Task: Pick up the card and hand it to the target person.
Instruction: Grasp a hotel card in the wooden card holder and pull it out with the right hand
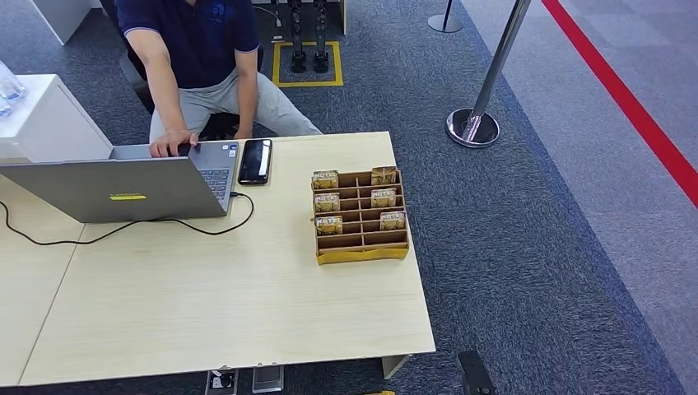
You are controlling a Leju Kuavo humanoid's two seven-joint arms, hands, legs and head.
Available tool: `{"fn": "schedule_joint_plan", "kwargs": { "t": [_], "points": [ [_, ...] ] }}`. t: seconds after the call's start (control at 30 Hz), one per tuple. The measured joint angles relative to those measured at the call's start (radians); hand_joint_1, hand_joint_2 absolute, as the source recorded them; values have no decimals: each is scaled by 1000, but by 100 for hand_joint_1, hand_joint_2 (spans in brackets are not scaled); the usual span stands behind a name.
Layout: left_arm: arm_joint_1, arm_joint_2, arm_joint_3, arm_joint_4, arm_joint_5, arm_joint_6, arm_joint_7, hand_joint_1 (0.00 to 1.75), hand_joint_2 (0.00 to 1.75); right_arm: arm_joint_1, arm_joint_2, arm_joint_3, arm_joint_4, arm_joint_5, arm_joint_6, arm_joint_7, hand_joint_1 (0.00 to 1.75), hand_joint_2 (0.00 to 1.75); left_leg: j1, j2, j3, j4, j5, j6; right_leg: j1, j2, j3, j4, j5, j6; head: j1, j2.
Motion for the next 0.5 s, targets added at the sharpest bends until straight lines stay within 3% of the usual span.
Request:
{"fn": "schedule_joint_plan", "kwargs": {
  "t": [0.3,0.5],
  "points": [
    [-9,-9,39,19,-58,18,-2,0,0,-74,-79,-103,-18,-47,-125,-253,0,0,0,0,0,0,0,0,0,0,0,0,0,0,-1,0],
    [-5,-9,66,26,-50,29,-12,0,0,-112,-88,-179,-113,84,-57,-393,0,0,0,0,0,0,0,0,0,0,0,1,0,0,-1,0]
  ]
}}
